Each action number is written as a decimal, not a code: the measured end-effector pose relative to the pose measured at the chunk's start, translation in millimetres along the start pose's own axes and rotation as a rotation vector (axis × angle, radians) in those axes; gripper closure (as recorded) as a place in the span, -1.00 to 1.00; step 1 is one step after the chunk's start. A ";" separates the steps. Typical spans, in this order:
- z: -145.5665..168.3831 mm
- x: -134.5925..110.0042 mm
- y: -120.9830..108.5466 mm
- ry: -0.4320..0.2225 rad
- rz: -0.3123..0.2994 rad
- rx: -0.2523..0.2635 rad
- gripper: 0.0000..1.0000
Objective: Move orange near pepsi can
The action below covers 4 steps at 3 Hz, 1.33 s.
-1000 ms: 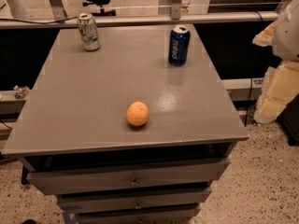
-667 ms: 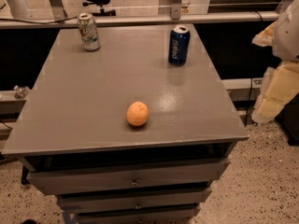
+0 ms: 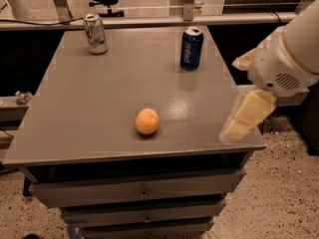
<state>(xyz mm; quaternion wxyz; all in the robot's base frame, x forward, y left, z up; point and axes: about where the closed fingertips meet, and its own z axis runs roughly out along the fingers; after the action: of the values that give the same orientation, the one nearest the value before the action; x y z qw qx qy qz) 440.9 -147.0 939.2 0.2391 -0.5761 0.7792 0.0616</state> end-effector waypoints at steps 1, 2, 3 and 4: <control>36.6 -26.7 12.7 -0.153 0.043 -0.052 -1.00; 70.5 -45.1 22.4 -0.283 0.099 -0.091 -1.00; 97.5 -56.8 25.6 -0.392 0.168 -0.109 -1.00; 118.1 -71.2 24.5 -0.480 0.219 -0.110 -1.00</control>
Offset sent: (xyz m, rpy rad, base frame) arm 0.0221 0.1086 -0.0790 0.5095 0.0411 -0.0194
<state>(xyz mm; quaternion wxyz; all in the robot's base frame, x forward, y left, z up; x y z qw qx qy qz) 469.6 -33.3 862.7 0.3774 -0.4693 0.7533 0.2643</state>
